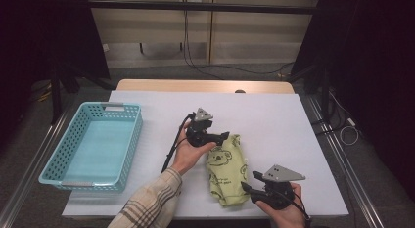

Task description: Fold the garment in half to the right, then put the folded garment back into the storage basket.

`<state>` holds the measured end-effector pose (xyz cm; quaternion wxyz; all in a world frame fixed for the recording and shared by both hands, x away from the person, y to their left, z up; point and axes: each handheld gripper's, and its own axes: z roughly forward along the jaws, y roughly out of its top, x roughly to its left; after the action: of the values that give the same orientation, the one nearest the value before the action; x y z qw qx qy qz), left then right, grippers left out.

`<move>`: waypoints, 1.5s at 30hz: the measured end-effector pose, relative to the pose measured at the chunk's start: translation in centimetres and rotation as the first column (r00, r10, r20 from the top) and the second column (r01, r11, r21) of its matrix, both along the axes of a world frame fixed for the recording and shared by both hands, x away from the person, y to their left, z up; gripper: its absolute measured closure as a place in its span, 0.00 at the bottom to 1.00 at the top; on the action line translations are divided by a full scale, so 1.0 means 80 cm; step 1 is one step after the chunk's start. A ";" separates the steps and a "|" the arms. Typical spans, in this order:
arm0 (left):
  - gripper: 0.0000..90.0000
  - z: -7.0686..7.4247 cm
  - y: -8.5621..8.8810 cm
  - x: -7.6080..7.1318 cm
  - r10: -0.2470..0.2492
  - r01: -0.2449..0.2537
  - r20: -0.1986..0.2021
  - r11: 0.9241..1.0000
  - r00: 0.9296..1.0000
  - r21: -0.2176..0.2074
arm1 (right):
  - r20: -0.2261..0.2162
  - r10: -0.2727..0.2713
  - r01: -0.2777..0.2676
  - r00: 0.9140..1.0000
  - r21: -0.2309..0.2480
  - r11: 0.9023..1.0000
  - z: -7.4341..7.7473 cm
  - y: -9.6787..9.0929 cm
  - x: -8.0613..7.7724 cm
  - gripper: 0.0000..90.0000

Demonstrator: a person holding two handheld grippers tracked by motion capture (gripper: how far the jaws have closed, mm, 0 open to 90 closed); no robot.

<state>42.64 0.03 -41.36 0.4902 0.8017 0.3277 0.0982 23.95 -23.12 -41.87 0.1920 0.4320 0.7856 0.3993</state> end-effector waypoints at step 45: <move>0.05 0.001 0.084 -0.040 0.013 -0.012 0.077 1.000 0.997 -0.009 | -0.027 0.397 -0.398 0.918 -0.094 0.913 0.000 0.053 -0.016 0.50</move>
<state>39.47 6.76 -41.26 0.5052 0.7932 0.3140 0.1306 22.67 -18.86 -41.85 0.1250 0.2550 0.8761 0.3896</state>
